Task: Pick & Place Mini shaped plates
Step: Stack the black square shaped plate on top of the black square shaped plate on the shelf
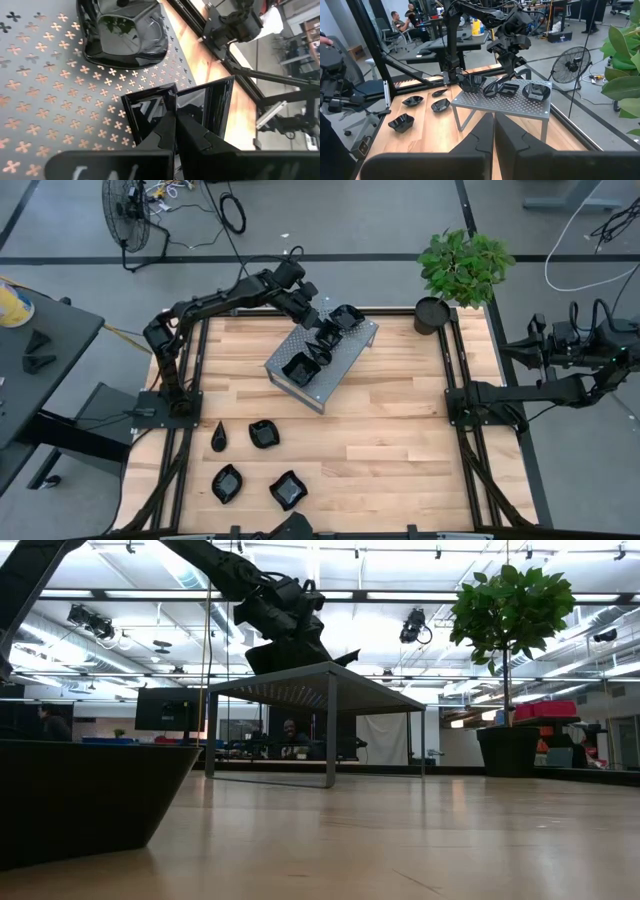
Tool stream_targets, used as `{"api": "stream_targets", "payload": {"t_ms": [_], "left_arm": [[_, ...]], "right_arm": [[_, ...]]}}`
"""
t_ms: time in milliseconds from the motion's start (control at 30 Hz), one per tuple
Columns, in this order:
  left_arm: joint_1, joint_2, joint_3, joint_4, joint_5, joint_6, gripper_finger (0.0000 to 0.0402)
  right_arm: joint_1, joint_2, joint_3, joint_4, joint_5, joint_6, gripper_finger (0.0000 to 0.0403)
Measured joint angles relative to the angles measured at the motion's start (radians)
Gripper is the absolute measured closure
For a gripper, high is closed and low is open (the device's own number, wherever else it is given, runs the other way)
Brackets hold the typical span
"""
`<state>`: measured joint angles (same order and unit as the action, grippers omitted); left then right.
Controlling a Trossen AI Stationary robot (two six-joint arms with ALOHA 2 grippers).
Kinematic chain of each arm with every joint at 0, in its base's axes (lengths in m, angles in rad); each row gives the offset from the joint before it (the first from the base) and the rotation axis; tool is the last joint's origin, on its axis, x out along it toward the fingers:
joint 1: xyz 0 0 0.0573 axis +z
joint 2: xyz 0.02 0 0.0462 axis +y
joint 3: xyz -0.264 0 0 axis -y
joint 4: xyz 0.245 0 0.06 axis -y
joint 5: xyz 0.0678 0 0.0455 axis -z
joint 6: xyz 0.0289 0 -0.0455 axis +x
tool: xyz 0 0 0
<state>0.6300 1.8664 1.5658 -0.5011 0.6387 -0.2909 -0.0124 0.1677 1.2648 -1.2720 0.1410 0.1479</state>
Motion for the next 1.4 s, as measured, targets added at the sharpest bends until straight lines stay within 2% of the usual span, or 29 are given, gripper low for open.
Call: {"api": "stream_targets", "payload": {"t_ms": [267, 1400], "left_arm": [[-0.006, 0.000, 0.000, 0.000, -0.017, 0.039, 0.0392], [-0.006, -0.001, -0.002, -0.021, -0.037, 0.044, 0.0392]], "right_arm": [[0.000, 0.000, 0.000, 0.000, 0.000, 0.000, 0.0383], [0.000, 0.000, 0.000, 0.000, 0.000, 0.000, 0.0383]]}}
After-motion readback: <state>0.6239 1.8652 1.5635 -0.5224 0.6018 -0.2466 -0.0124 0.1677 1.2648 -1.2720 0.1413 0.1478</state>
